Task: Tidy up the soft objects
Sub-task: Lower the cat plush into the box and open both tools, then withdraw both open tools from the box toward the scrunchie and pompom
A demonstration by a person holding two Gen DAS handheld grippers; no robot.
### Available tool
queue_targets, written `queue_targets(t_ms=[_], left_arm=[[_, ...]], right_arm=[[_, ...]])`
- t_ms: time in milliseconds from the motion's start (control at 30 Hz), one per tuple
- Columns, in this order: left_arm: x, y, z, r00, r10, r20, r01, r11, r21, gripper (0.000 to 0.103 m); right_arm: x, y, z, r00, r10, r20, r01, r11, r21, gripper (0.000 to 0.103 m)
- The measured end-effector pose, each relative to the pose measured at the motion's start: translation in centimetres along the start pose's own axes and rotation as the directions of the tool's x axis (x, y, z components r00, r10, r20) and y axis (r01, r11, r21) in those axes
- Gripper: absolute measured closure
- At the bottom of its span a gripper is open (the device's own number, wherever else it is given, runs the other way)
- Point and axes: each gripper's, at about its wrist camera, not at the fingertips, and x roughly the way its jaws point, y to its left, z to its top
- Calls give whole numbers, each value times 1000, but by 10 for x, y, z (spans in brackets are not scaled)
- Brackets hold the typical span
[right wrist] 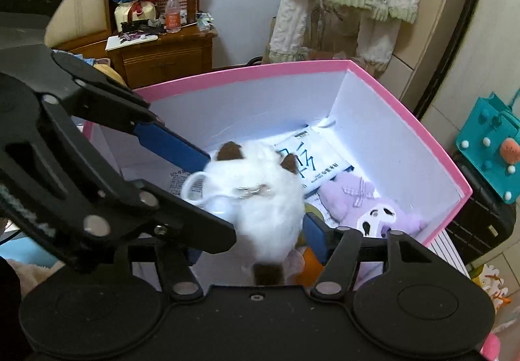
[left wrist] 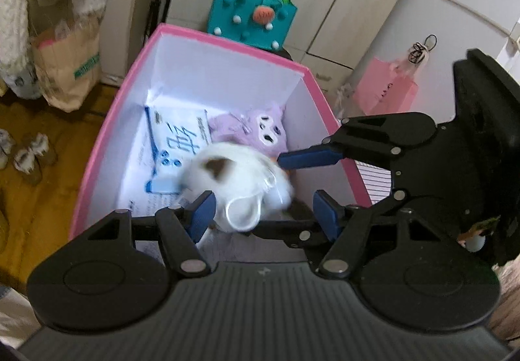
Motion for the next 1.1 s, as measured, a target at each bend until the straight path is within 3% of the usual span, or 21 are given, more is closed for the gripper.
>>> queue_targets(t_ms=[267, 400, 733, 1100], left_arm=[[5, 3, -1, 994, -94, -57, 91, 994, -53, 38], [-7, -5, -2, 999, -41, -23, 40, 999, -7, 38], [-47, -30, -5, 1000, 8, 21, -10, 996, 90, 36], [-85, -67, -19, 995, 78, 55, -88, 976, 200, 28]], right_arm=[[-23, 1, -16, 998, -45, 47, 43, 998, 37, 31], [-40, 0, -22, 994, -53, 98, 45, 996, 78, 31], [-75, 4, -36, 979, -90, 181, 61, 985, 161, 31], [-127, 23, -55, 970, -114, 214, 56, 963, 263, 31]])
